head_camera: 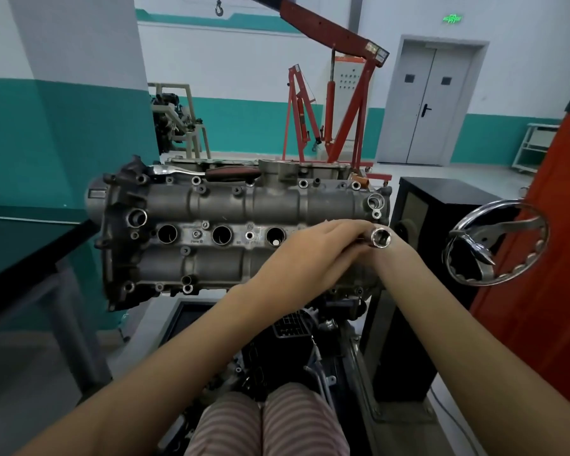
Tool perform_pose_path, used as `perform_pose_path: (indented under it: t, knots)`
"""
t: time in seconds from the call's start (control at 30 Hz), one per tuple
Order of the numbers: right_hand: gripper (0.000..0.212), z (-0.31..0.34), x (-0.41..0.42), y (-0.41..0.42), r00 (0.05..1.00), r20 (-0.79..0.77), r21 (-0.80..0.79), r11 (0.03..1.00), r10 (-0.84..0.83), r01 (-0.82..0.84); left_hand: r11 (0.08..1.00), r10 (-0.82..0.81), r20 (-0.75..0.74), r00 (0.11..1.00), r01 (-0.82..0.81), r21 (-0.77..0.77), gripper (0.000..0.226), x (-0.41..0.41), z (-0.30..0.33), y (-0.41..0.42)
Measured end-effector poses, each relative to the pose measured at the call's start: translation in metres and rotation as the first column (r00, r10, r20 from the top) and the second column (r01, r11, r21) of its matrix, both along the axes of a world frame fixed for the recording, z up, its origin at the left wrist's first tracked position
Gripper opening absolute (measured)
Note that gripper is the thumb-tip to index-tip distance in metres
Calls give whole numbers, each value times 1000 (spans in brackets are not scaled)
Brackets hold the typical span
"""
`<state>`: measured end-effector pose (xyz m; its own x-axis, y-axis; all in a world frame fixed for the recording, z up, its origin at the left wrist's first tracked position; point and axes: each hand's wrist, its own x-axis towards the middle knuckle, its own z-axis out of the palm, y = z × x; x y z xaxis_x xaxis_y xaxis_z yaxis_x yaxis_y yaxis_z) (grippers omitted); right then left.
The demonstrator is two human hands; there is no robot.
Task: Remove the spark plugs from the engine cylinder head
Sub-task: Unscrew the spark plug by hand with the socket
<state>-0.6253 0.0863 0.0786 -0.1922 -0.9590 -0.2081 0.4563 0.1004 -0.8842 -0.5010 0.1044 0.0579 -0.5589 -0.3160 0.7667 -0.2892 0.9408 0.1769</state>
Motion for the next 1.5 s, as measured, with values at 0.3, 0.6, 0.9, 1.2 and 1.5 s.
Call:
perform_pose_path:
  t: [0.3, 0.6, 0.9, 1.2, 1.5]
  knots:
    - [18, -48, -38, -10, 501, -843, -249, 967, -196, -42, 985, 150, -67, 986, -144, 90, 17, -17, -30, -54]
    - [24, -62, -34, -22, 309, -842, -525, 802, -441, -286, 993, -1, -111, 994, 15, 121, 40, -8, -32, -43]
    - [19, -66, -39, -41, 221, -870, -492, 749, -441, -444, 998, 62, -186, 981, -63, 2, 18, -15, -28, -54]
    - [35, -53, -45, -46, -184, -735, -502, 706, -653, -500, 986, 139, -343, 929, -100, 130, 33, -28, -32, -61]
    - [35, -56, -52, -55, -195, -702, -479, 656, -686, -583, 978, 2, -143, 990, -32, -206, 21, -18, -34, -77]
